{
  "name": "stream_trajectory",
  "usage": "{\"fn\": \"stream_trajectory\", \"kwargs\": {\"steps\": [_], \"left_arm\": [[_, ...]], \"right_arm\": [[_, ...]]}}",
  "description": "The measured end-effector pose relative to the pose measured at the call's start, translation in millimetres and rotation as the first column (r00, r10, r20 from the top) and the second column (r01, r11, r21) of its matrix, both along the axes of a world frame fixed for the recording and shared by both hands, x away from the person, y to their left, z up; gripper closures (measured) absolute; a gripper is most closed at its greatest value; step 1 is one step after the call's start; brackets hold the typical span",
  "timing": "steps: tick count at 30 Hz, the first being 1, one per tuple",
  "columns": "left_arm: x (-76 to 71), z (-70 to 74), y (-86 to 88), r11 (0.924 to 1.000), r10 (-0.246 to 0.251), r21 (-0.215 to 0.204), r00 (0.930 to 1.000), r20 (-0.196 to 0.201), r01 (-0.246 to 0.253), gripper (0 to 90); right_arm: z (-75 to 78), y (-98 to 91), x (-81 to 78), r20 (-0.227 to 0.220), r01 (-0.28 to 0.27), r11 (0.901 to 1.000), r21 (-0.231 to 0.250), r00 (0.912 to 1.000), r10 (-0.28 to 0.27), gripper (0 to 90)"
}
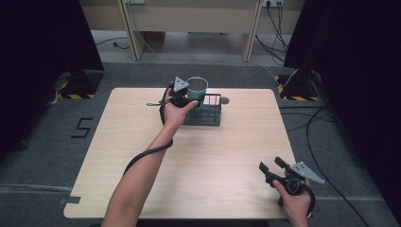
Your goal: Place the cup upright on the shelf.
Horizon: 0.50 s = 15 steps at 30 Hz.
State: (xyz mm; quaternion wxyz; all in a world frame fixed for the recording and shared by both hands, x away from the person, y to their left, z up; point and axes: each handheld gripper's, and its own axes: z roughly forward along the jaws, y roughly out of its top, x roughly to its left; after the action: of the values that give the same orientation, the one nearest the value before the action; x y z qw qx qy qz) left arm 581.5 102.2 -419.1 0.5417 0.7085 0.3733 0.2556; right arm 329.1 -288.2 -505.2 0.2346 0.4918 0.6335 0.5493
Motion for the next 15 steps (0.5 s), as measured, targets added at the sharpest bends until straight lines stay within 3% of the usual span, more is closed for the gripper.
{"fn": "stream_trajectory", "kwargs": {"steps": [15], "left_arm": [[0.2, -12.2, -3.9, 0.9996, 0.021, 0.021, 0.9995, -0.022, -0.021, 14.8]], "right_arm": [[-0.4, 0.3, 0.3, 0.0, -0.006, 1.0, -0.005, 1.0, 0.006, 22.1]]}}
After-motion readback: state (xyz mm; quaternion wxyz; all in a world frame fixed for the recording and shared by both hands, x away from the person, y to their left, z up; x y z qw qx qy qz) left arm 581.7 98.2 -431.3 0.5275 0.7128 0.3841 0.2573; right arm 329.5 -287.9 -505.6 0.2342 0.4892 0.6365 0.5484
